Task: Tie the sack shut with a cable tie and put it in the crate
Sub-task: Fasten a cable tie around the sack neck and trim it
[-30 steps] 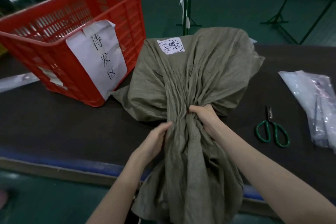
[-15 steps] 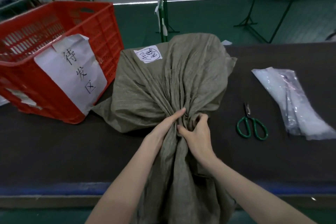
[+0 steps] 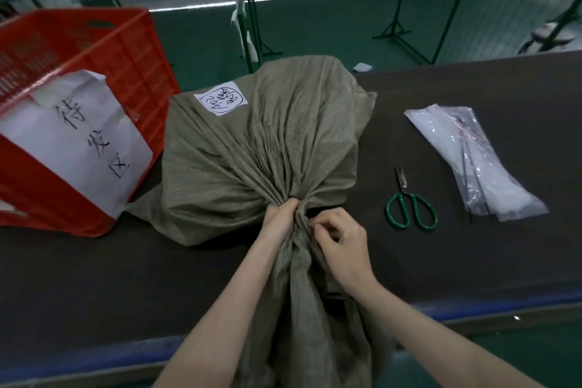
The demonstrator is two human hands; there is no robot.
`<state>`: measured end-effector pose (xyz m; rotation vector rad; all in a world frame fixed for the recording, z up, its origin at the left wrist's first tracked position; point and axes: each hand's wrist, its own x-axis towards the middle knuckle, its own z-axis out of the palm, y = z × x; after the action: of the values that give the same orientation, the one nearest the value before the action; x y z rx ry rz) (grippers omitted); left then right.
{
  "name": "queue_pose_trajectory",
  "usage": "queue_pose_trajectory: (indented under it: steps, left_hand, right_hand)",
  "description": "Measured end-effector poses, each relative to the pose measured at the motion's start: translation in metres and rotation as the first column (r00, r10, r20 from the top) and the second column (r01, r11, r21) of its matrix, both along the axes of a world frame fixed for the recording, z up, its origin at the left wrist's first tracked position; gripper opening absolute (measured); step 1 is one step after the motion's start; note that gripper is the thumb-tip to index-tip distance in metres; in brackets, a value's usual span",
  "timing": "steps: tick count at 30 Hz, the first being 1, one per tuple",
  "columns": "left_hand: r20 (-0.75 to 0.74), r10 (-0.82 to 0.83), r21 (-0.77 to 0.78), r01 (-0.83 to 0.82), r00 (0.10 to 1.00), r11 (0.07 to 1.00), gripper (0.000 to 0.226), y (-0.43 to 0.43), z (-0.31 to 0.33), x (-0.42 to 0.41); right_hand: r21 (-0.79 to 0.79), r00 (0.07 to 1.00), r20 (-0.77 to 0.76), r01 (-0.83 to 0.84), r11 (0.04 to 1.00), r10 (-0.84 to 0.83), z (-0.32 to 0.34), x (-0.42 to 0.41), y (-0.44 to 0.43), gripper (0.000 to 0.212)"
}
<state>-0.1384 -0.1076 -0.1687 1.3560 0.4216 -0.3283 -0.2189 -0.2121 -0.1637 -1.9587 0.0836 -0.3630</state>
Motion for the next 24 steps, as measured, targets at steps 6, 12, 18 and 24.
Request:
queue_pose_trajectory:
  steps: [6,12,18,24]
  left_hand:
    - [0.053,-0.175,-0.071,0.179,0.983,0.981,0.025,0.006,-0.003,-0.002]
    - [0.084,-0.187,0.117,0.176,0.979,0.977,0.033,0.008,-0.008,0.002]
    - [0.027,-0.174,0.259,0.161,0.984,0.952,0.012,0.004,-0.021,0.012]
    - [0.208,-0.11,0.248,0.057,0.972,0.967,0.026,-0.011,-0.021,0.007]
  right_hand:
    - [0.126,0.983,-0.074,0.175,0.976,-0.167,-0.011,0.023,-0.03,0.018]
    - [0.087,0.912,-0.126,0.402,0.911,-0.391,-0.035,0.043,-0.088,0.017]
    - [-0.12,0.749,-0.119,0.641,0.758,-0.652,-0.052,0.038,-0.17,0.009]
    - [-0.429,0.53,-0.176,0.717,0.549,-0.829,-0.059,0.024,-0.223,0.026]
